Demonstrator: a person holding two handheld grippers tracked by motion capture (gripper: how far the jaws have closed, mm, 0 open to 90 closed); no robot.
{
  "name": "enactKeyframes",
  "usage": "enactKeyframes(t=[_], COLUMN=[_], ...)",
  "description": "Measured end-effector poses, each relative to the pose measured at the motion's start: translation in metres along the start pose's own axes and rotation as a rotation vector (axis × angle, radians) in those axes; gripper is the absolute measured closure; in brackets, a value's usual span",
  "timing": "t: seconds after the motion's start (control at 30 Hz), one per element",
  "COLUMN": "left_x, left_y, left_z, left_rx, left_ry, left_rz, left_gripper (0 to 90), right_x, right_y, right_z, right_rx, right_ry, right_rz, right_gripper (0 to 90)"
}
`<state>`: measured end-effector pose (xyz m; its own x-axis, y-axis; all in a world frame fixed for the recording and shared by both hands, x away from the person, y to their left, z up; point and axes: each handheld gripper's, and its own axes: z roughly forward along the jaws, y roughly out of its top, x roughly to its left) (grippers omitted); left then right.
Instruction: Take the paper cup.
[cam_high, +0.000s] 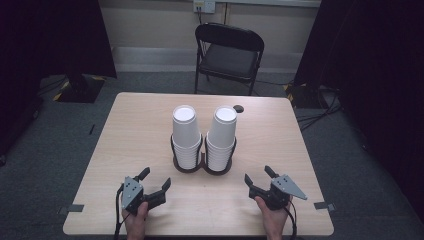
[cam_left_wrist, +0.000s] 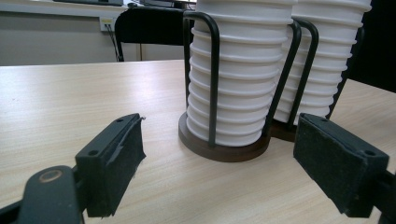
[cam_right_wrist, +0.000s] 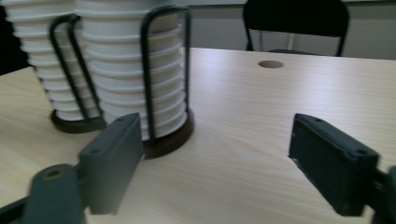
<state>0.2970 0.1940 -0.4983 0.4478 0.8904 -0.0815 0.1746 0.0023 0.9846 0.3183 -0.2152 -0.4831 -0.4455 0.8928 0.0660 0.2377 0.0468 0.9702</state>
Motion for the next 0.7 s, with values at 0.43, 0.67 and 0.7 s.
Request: enactKeyframes(t=[0.43,0.67,0.7], left_x=[0.000,0.000,0.000], left_y=[0.000,0.000,0.000], left_z=[0.000,0.000,0.000], left_rx=[-0.003,0.000,-0.002], left_ry=[0.001,0.000,0.000], left_rz=[0.000,0.000,-0.002], left_gripper=[15.8,15.8,15.8], right_x=[0.012,0.017,0.017], right_y=[0.023,0.038,0.039], right_z=[0.007,0.010,0.010], right_rx=[-0.006,-0.016,-0.016], right_ry=[0.091,0.132,0.137], right_rz=[-0.008,-0.026,-0.027], right_gripper=[13.9,13.7,13.8])
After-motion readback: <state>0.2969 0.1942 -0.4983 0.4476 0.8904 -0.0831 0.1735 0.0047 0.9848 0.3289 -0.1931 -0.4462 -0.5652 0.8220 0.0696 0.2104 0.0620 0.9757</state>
